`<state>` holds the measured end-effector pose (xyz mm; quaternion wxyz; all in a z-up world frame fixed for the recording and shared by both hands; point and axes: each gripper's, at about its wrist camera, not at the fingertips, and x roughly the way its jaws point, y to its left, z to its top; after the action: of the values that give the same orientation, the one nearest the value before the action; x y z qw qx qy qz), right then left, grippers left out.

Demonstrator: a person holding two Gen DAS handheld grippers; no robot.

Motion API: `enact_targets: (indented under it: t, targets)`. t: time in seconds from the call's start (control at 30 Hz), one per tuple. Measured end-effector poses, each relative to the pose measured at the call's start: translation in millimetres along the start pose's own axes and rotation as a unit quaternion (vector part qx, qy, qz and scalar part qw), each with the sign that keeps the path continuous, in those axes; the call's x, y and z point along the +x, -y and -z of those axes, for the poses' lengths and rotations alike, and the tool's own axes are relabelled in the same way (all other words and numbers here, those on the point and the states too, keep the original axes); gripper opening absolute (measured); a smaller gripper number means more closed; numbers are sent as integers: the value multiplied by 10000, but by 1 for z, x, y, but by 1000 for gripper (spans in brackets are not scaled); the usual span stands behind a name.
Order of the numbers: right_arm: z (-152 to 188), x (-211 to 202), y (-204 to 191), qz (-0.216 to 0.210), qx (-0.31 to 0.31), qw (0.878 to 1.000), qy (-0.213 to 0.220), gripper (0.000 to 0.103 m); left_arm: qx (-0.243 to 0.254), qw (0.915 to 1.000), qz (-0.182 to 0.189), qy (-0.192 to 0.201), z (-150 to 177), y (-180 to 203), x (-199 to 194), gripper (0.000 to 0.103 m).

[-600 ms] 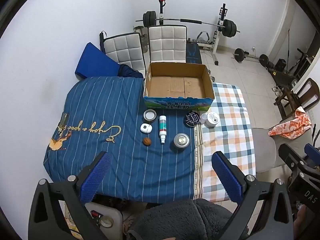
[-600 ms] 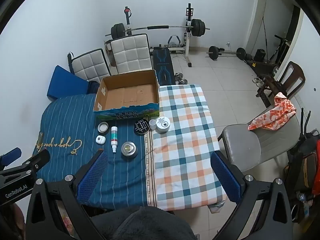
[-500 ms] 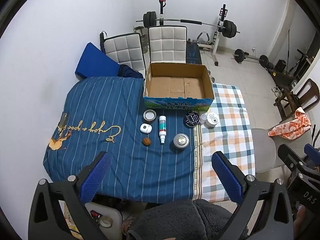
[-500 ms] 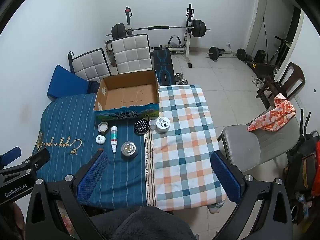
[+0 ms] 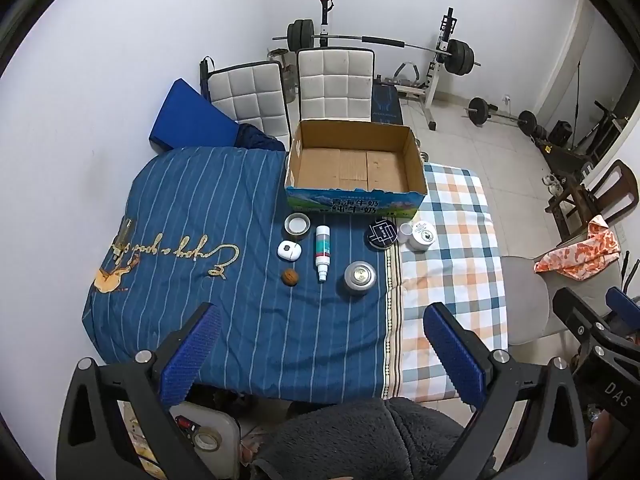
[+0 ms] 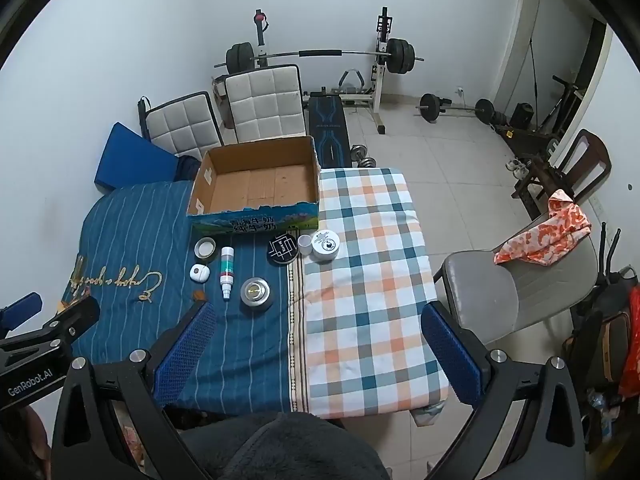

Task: Organize rigid objects

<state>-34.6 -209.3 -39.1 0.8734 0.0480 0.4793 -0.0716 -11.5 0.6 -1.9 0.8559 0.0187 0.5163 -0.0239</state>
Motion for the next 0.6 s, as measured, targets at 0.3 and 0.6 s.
enact_targets:
  t: [0.3, 0.6]
  targets:
    - [4, -1, 3, -7, 7, 10000, -8, 103, -41, 10000, 9, -28, 5, 1, 4, 103]
    - [5, 1, 1, -7, 8, 10000, 27, 103, -72, 10000, 9, 39, 7, -2, 0, 103]
